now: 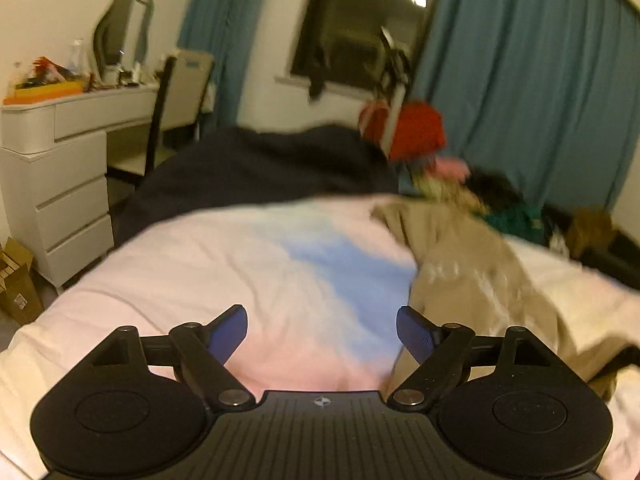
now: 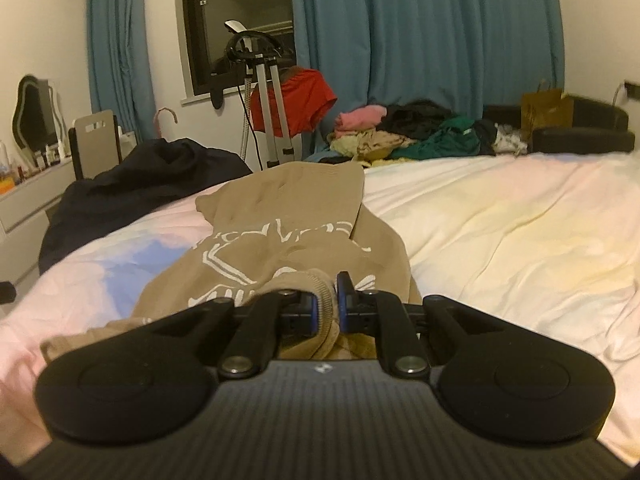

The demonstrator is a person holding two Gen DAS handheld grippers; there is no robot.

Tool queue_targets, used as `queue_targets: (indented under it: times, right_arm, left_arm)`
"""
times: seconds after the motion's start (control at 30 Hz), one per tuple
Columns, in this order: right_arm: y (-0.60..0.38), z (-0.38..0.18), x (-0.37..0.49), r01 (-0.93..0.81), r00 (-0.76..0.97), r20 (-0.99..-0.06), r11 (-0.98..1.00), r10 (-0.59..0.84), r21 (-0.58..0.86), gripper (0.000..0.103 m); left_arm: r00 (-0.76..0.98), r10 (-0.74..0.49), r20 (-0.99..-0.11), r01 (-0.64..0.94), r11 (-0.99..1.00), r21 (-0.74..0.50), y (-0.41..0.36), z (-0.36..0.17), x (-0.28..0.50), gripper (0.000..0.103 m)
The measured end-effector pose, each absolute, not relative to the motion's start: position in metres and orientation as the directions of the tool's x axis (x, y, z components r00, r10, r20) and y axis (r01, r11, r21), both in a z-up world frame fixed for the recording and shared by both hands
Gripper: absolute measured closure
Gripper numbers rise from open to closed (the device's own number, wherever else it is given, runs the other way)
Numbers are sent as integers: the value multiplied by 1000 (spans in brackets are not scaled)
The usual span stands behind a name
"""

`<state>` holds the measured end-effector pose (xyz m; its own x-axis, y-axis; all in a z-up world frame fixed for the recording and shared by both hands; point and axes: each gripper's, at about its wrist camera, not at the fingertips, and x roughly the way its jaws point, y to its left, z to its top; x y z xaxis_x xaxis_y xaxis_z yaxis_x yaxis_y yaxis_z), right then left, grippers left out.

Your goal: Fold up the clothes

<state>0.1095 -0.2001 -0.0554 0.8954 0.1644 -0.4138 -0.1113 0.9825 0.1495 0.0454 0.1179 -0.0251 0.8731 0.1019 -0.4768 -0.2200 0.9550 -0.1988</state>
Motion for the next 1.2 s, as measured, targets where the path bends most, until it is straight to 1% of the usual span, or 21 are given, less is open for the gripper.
queue_targets:
  times: [0.03, 0.13, 0.2, 0.23, 0.27, 0.33, 0.47, 0.5, 0.57, 0.67, 0.73, 0.77, 0.8, 0.83, 0.87, 0.9, 0.93, 1.0, 1.07, 1.13, 1.2]
  right_arm:
    - [-201, -56, 110, -112, 893, -417, 980, 171, 163, 91]
    - [-202, -55, 110, -118, 890, -417, 977, 184, 179, 91]
    - [-203, -55, 110, -119, 888, -418, 974, 190, 190, 91]
    - [-203, -55, 109, -116, 887, -420, 973, 192, 198, 91]
    - [-205, -55, 109, -112, 886, -421, 971, 193, 209, 91]
    - [-209, -55, 108, -103, 885, -422, 967, 195, 231, 91]
    - [-217, -54, 104, -79, 890, -417, 962, 187, 263, 91]
    - [-220, -54, 103, -69, 893, -413, 961, 179, 267, 91]
    - [-224, -53, 99, -46, 901, -404, 962, 156, 269, 91]
    - [-230, -49, 91, -6, 928, -358, 968, 99, 252, 90]
    - [-229, -46, 85, -1, 943, -323, 972, 79, 233, 86]
    - [-228, -44, 83, 1, 950, -305, 975, 69, 223, 80]
    - [-227, -43, 80, 4, 956, -286, 977, 59, 214, 80]
    - [-227, -41, 77, 8, 962, -269, 979, 48, 202, 80]
    - [-223, -41, 76, 16, 964, -264, 987, 27, 160, 75]
    - [-220, -43, 78, 33, 960, -279, 993, 1, 117, 65]
    - [-217, -45, 80, 48, 956, -294, 996, -24, 75, 60]
    - [-220, -55, 87, 72, 930, -364, 996, -50, 48, 37]
    - [-224, -67, 94, 75, 894, -446, 996, -47, 45, 26]
    - [-227, -78, 101, 68, 852, -523, 996, -32, 50, 26]
    - [-226, -78, 99, 85, 859, -511, 995, -45, 54, 26]
  left_arm:
    - [877, 70, -476, -188, 960, -206, 115, -24, 47, 19]
    - [888, -54, -456, -15, 989, -147, 86, -24, 46, 18]
    - [891, -124, -437, 123, 992, -30, 53, -29, 40, 7]
    - [895, -143, -423, 181, 982, 51, 35, -33, 35, 5]
    - [901, -142, -411, 218, 965, 144, 17, -40, 31, 3]
    - [913, -134, -385, 272, 904, 330, -20, -55, 24, 3]
    - [940, 31, -339, 158, 842, 515, -48, -83, 38, 3]
    - [942, 81, -327, 106, 849, 518, -46, -85, 44, 3]
    - [929, 190, -317, -26, 889, 457, -30, -80, 56, 3]
    - [897, 295, -329, -209, 939, 273, 12, -63, 62, 2]
    - [901, 281, -331, -249, 959, 136, 39, -50, 54, 0]
    - [909, 266, -320, -255, 964, 77, 47, -44, 50, 0]
    - [919, 257, -299, -255, 966, 47, 51, -39, 44, 0]
    - [925, 264, -274, -261, 964, 50, 50, -35, 39, 0]
    - [929, 274, -248, -268, 962, 60, 49, -31, 35, 0]
    - [933, 284, -223, -275, 959, 71, 48, -28, 31, 0]
    - [936, 293, -197, -282, 956, 81, 47, -25, 27, 0]
    - [934, 302, -193, -295, 953, 63, 46, -22, 27, 0]
    - [930, 307, -202, -305, 951, 44, 48, -22, 30, 0]
    - [924, 308, -225, -310, 950, 29, 52, -24, 36, 0]
    - [922, 309, -231, -312, 950, 26, 51, -26, 35, 0]
